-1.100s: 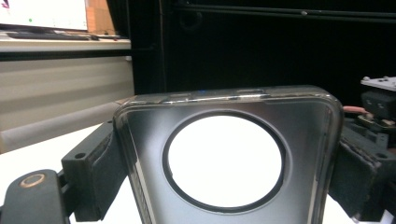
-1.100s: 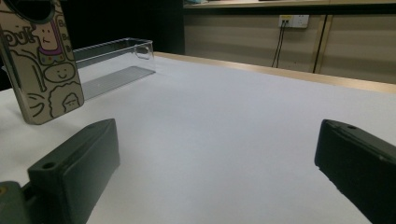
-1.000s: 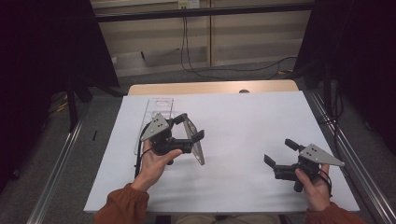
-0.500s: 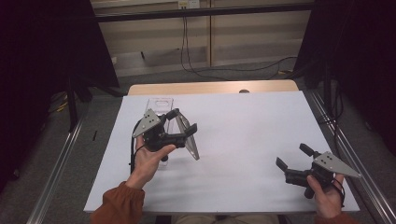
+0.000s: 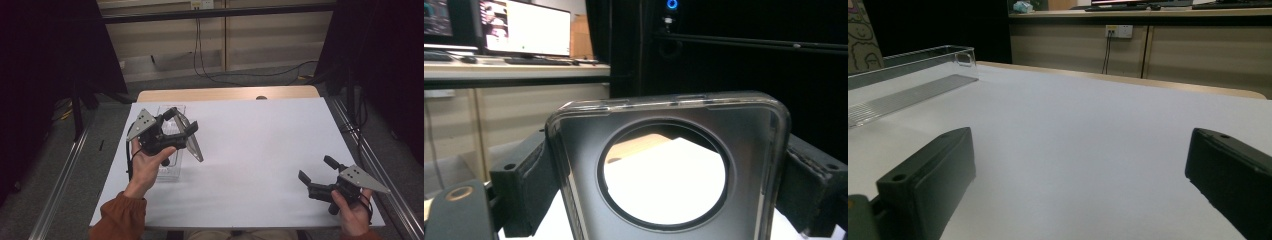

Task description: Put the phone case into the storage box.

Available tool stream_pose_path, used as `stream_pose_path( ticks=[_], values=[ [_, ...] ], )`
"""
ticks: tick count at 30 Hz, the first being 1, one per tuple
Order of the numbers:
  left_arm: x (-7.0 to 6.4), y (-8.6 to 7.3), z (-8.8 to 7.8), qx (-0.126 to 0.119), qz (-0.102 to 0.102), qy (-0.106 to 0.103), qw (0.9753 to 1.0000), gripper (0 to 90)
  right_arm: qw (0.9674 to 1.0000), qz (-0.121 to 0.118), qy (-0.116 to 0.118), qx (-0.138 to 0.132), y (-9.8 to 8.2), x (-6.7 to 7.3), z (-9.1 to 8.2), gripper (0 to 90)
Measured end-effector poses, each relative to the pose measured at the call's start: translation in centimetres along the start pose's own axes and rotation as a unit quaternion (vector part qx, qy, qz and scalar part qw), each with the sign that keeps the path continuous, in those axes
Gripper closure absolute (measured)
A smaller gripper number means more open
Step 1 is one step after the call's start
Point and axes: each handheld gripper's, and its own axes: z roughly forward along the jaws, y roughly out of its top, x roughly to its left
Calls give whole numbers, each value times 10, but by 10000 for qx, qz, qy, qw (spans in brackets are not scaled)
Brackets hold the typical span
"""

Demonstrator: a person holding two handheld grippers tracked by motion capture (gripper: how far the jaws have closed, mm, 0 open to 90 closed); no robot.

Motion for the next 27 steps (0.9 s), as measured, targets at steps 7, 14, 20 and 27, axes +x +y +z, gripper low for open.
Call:
stream_pose_path(
  ticks=[7, 14, 20, 27],
  values=[
    [10, 9, -4, 28, 105, 274, 9996, 113, 10000, -49, 36, 46, -1, 0, 1, 0],
    [15, 12, -3, 26, 118, 533, 9985, 113, 10000, -22, 1, 21, -1, 0, 1, 0],
    [24, 17, -5, 43, 137, 746, 9971, 113, 9999, -21, 142, -2, -1, 1, 1, 0],
    [36, 19, -4, 75, 109, 1002, 9949, 114, 9999, -52, 87, 19, -1, 0, 1, 0]
  ],
)
